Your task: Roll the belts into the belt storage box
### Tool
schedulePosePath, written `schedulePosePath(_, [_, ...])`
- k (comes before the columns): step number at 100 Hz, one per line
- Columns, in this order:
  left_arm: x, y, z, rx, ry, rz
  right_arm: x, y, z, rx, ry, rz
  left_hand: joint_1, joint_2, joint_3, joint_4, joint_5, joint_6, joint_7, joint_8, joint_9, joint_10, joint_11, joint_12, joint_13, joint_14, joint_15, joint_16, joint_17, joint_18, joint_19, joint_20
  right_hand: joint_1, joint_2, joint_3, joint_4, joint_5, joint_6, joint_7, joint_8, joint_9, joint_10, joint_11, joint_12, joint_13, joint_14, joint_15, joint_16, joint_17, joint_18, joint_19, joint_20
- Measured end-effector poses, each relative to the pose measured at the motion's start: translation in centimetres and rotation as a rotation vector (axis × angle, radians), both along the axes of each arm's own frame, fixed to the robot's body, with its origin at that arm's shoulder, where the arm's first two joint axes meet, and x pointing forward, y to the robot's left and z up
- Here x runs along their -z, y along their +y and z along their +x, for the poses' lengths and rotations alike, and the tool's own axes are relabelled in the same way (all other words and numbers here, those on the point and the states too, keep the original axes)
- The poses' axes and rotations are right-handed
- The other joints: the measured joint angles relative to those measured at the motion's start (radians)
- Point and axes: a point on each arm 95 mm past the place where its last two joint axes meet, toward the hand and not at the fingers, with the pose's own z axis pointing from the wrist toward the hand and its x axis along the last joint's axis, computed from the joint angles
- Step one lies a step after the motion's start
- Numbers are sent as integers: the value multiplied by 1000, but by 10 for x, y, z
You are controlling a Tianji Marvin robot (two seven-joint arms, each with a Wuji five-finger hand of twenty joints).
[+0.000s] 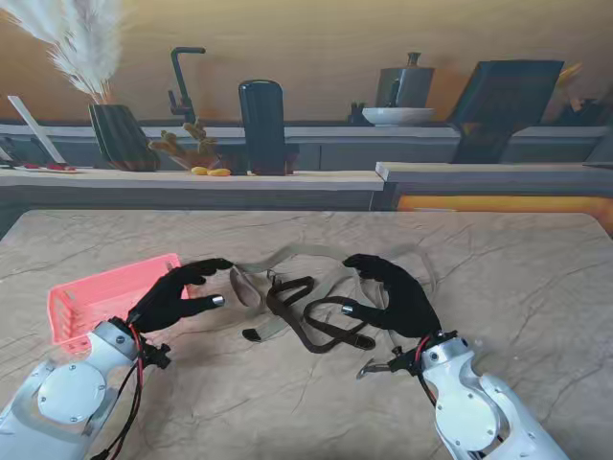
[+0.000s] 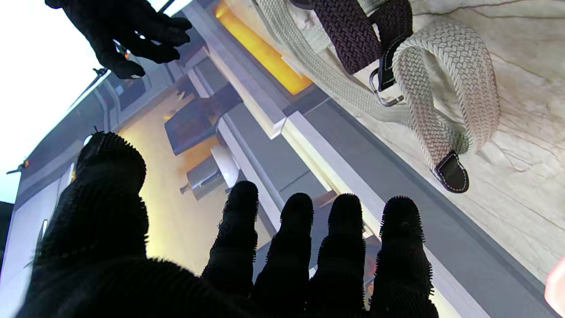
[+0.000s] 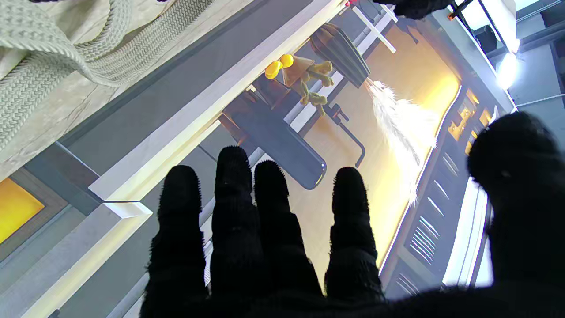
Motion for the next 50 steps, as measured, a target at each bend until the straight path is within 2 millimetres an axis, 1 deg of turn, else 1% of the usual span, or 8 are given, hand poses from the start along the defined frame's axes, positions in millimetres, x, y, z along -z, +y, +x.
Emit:
schedulePosePath(7, [0,0,0,0,-4,0,0,1,0,0,-1,-1,0,0,0,0,0,0,0,0,5,9,0,-8,0,12,1,0,0,0,0,-1,0,0,0,0,0,-20,9,1,1,0,0,0,0,0,9,3,1,0,8,9])
schedulePosePath(22, [-3,-1,2,4,1,-42,-1,1,0,18,-19,-10,0,0,3,0,0,0,0,0,5,9,0,-8,0,12,2,0,0,0,0,-1,0,0,0,0,0,-31,22,3,21,-6,0,0,11,0,22,20,12,0,21,27])
schedulePosePath(25, [-3,-1,2,4,1,-40,-1,1,0,23,-23,-6,0,0,3,0,0,0,0,0,5,9,0,-8,0,12,2,0,0,0,0,-1,0,0,0,0,0,-31,22,3,21,-8,0,0,30,-1,30,23,13,0,25,33])
schedulePosePath(34, [-2,-1,2,2,-4,-19,-2,3,-1,28,-34,-4,0,0,5,0,0,-1,0,0,5,9,0,-8,0,12,2,0,0,0,0,-1,1,0,0,0,12,-6,37,3,32,-9,13,11,50,-1,53,37,24,0,34,35])
schedulePosePath(40, [-2,-1,2,-1,-5,-14,-2,3,-1,33,-46,-20,0,0,5,0,0,-1,0,0,5,9,0,-8,0,12,2,0,0,0,0,-1,4,0,0,0,44,7,42,2,54,-10,30,13,58,-2,72,45,28,0,42,35])
schedulePosePath(44, [-2,-1,3,-3,-3,-13,-2,4,-1,38,-49,-32,0,0,5,0,0,-1,0,0,5,9,0,-8,0,12,2,0,0,0,0,-1,39,0,-16,0,62,17,43,2,65,-10,40,13,59,-2,84,51,37,0,45,36])
schedulePosePath(46, [-2,-1,3,-3,-1,-13,-2,4,-1,42,-48,-36,0,0,6,0,0,-1,0,0,5,9,0,-8,0,12,2,0,0,0,0,-1,54,0,-2,0,63,20,43,1,73,-10,41,14,63,-2,85,53,38,0,47,36])
schedulePosePath(50, [-2,-2,3,-3,0,-12,-1,4,-1,50,-47,-47,0,0,12,0,0,-1,0,0,5,9,0,-8,0,12,2,0,0,0,0,-1,64,0,-11,0,64,25,43,0,76,-10,49,14,70,-2,95,54,39,0,49,36])
